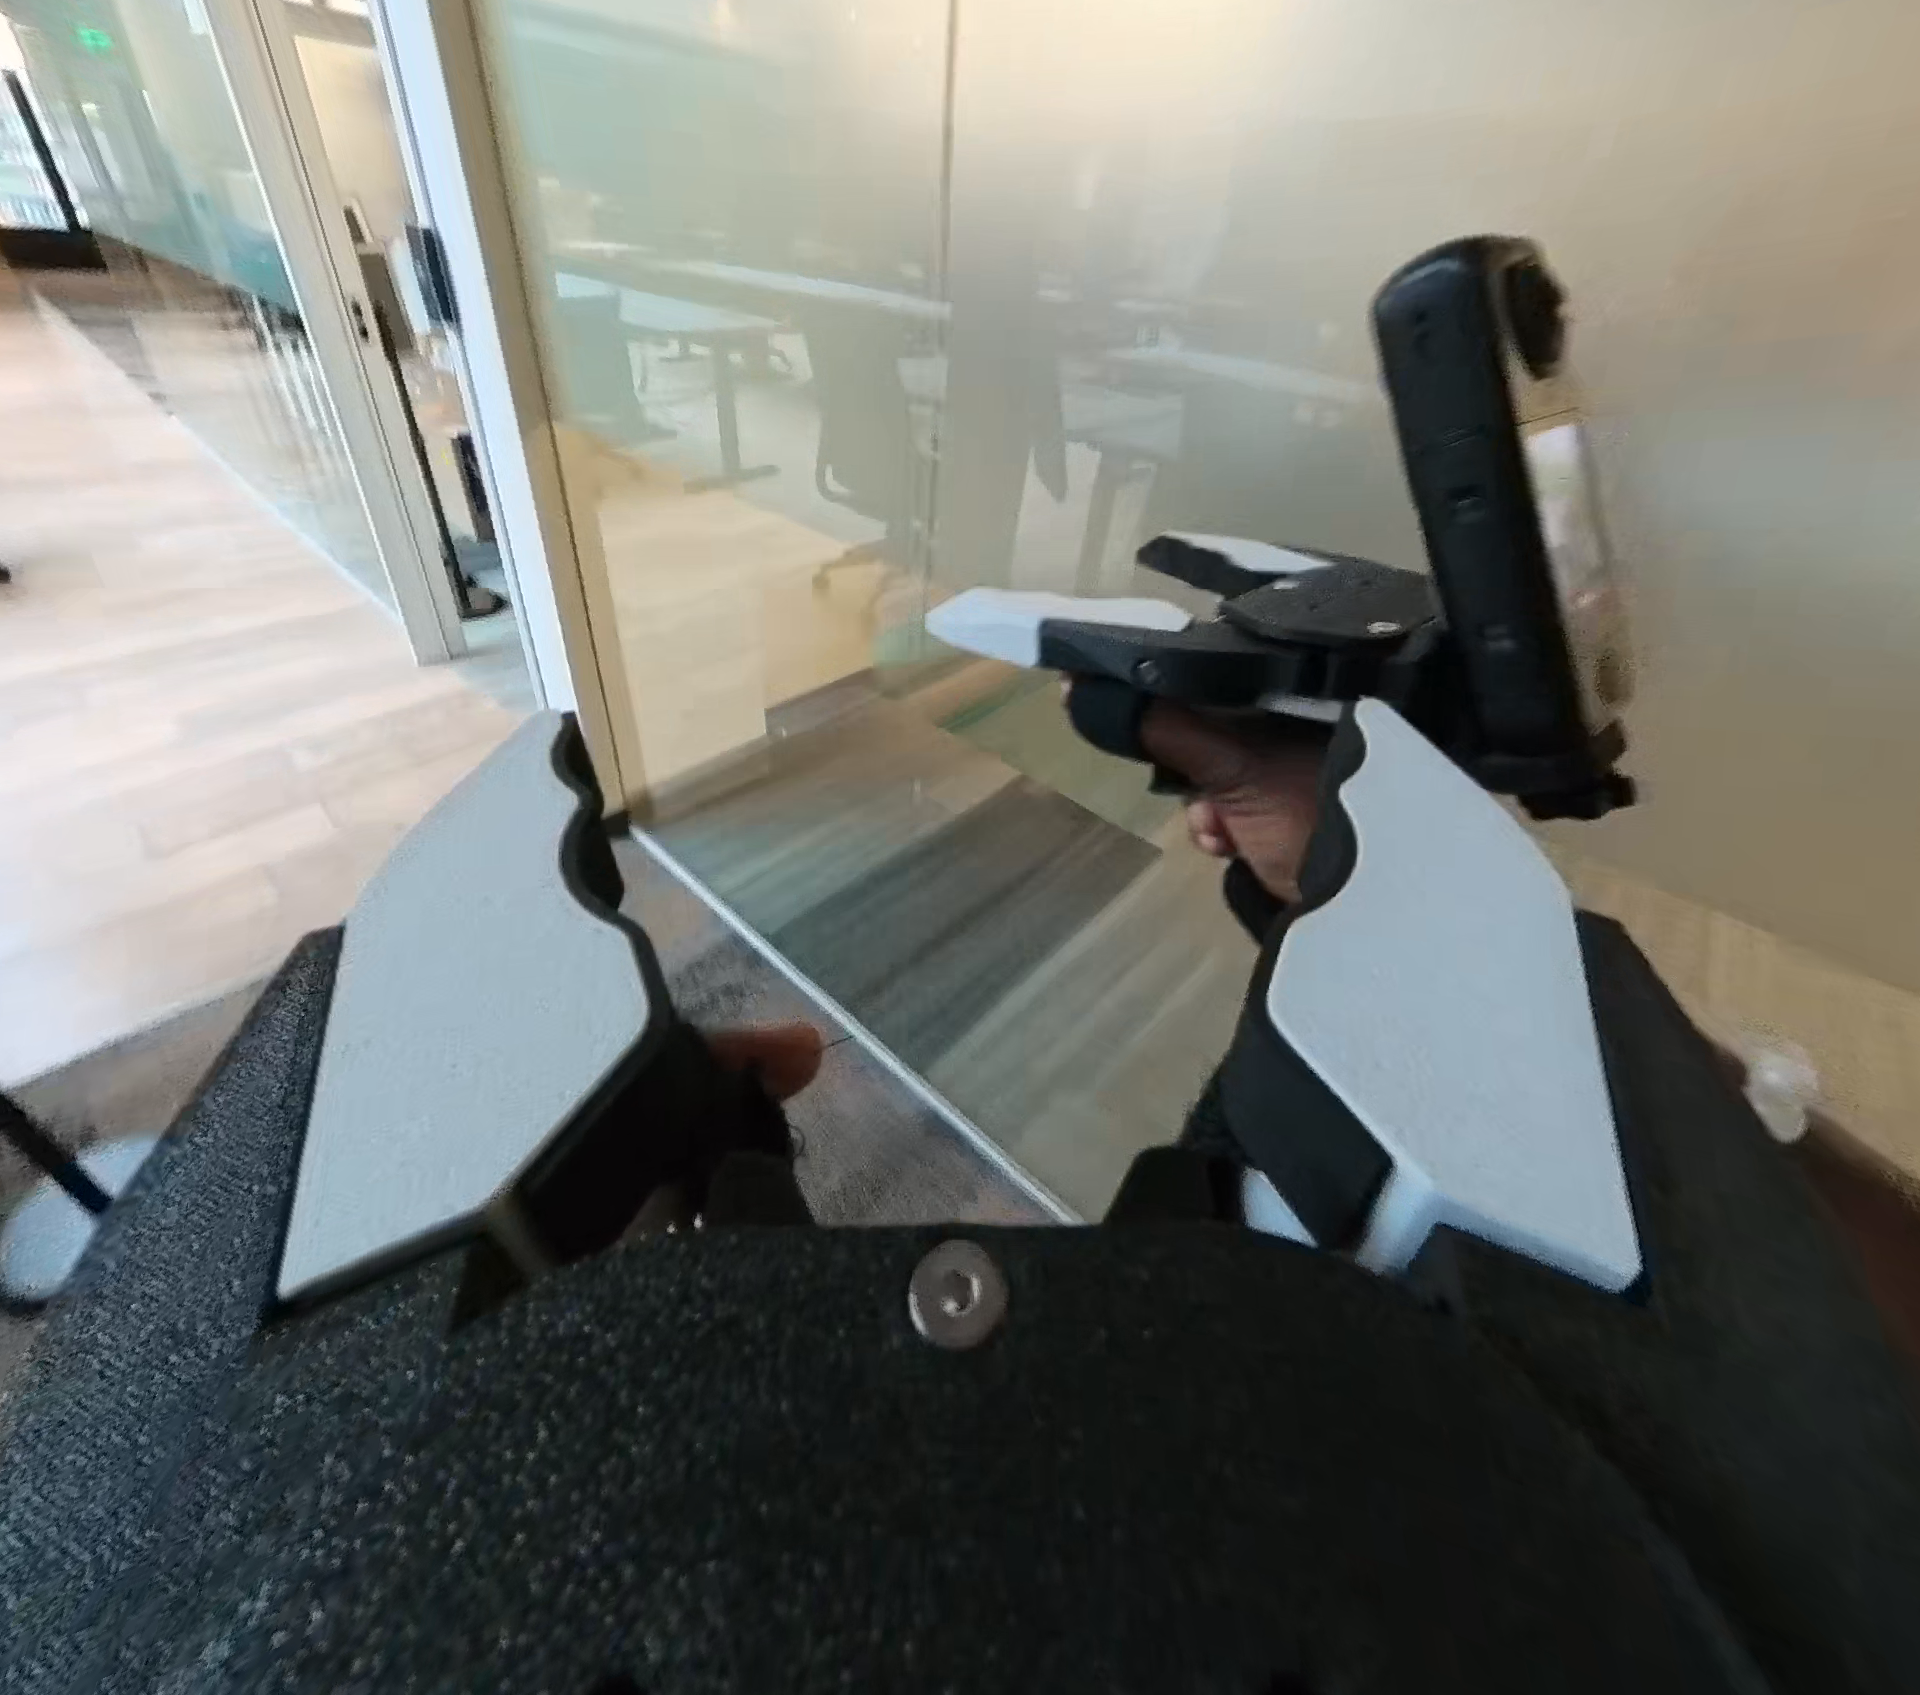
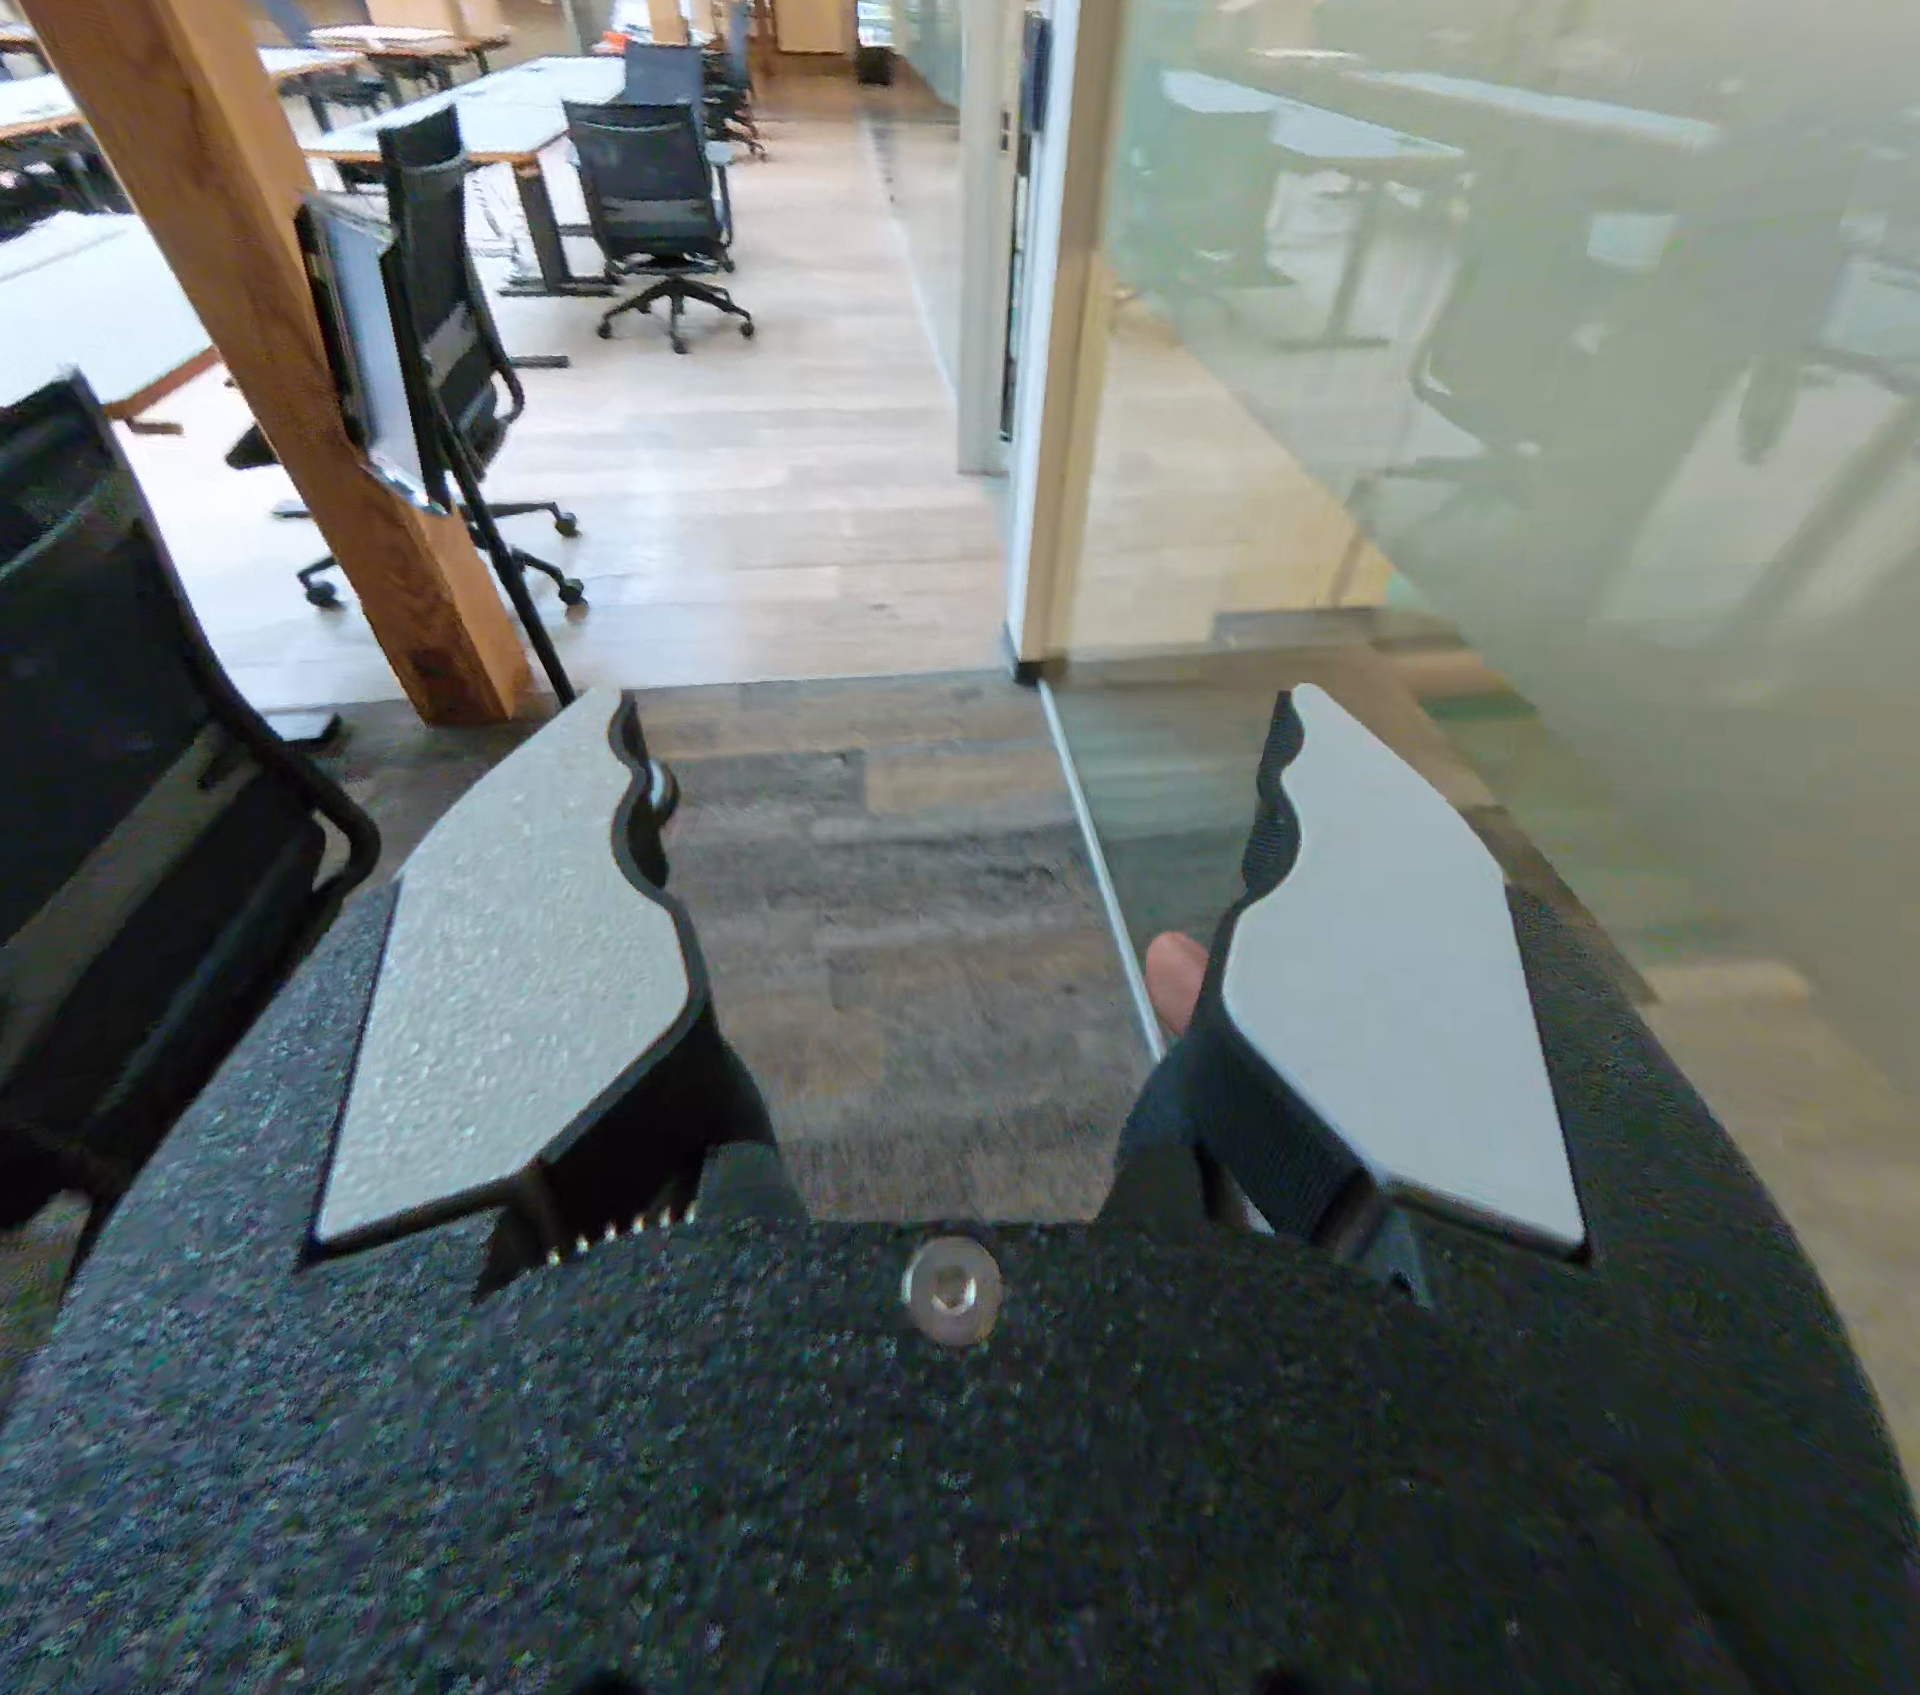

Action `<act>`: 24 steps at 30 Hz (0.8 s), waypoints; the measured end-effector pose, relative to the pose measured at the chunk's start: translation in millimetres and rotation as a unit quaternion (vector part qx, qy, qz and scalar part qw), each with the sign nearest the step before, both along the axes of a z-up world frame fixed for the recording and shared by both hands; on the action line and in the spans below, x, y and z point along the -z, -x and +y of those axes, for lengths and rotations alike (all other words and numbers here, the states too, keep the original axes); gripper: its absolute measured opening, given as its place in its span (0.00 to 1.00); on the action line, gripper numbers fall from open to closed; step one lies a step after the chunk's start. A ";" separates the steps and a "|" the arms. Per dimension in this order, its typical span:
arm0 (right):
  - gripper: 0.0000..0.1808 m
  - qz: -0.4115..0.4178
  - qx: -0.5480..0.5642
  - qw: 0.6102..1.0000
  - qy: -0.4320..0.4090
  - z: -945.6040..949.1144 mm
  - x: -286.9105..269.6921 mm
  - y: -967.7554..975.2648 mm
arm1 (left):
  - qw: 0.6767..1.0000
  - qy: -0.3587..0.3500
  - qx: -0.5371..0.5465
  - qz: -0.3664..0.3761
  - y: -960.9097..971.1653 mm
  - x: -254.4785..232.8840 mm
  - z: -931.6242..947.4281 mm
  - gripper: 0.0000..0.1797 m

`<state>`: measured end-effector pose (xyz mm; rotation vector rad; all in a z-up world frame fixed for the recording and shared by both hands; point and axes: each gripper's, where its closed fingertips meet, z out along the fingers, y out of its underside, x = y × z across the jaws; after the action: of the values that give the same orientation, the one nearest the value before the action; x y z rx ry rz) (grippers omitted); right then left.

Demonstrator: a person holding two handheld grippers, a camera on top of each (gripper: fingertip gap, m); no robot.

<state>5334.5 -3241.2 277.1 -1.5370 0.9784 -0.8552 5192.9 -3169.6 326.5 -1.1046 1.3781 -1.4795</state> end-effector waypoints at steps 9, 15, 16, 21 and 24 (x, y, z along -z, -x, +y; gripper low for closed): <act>0.60 0.029 0.018 0.999 0.004 159.6 1.8 -284.3 | 0.999 0.008 0.039 -0.036 -304.5 -33.3 150.3 0.69; 0.58 0.026 0.054 0.998 0.024 229.5 22.5 -480.5 | 0.999 -0.004 0.031 -0.025 -512.7 -9.1 263.8 0.68; 0.58 0.027 0.056 0.998 0.021 244.6 31.0 -517.6 | 0.999 -0.010 0.025 -0.030 -550.5 -6.5 283.0 0.68; 0.58 0.054 0.024 0.998 -0.016 351.5 41.5 -710.4 | 0.999 -0.033 0.024 -0.030 -737.8 -26.3 369.1 0.69; 0.58 0.042 -0.008 0.999 -0.004 426.8 21.8 -820.6 | 0.999 -0.032 -0.003 -0.025 -836.4 -29.4 428.1 0.68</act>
<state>6155.1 -2814.4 255.2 -1.5835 1.0275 -0.7797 6029.3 -2741.4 355.8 -1.0236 1.3764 -1.4397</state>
